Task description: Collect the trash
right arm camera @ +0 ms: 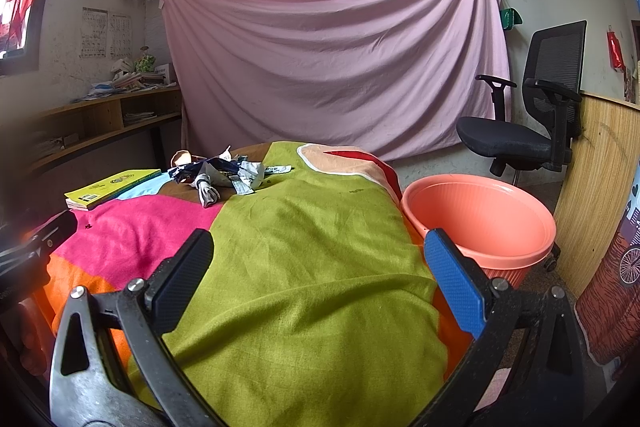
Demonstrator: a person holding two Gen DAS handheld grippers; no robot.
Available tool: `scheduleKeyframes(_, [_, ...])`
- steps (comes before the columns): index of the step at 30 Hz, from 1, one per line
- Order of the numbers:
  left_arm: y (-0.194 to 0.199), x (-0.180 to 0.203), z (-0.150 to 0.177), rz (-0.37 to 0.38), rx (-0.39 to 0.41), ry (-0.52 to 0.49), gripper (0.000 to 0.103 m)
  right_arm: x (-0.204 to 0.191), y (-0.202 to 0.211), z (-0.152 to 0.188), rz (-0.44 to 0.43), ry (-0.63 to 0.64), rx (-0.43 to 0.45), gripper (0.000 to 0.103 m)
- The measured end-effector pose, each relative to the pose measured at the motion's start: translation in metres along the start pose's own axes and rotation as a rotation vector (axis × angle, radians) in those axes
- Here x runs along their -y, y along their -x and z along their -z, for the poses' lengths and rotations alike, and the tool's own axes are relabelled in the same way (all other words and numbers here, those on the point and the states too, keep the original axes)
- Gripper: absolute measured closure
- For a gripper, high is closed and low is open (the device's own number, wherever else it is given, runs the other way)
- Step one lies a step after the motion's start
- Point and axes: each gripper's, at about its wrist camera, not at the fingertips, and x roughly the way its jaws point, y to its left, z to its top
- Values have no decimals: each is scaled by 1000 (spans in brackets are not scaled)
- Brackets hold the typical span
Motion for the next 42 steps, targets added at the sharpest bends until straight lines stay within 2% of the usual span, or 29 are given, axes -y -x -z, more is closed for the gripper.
scheduleKeyframes(8, [-3, -7, -14, -29, 24, 32, 2, -5, -4, -8, -4, 1, 23, 0])
scheduleKeyframes(16, [-22, -14, -43, -52, 54, 57, 2, -14, -16, -36, -44, 30, 92, 0])
scheduleKeyframes(27, [-63, -21, -80, -53, 50, 72, 2, -21, -63, -92, -84, 51, 181, 0])
scheduleKeyframes(33, [-85, -14, -96, -54, 97, 54, 2, -19, -97, -116, -134, 83, 204, 0])
scheduleKeyframes(38, [-108, -5, -107, -40, 103, 30, 2, -16, -134, -125, -190, 113, 159, 0])
scheduleKeyframes(42, [-128, -2, -105, -15, 32, 39, 3, -9, -165, -116, -239, 88, 53, 0])
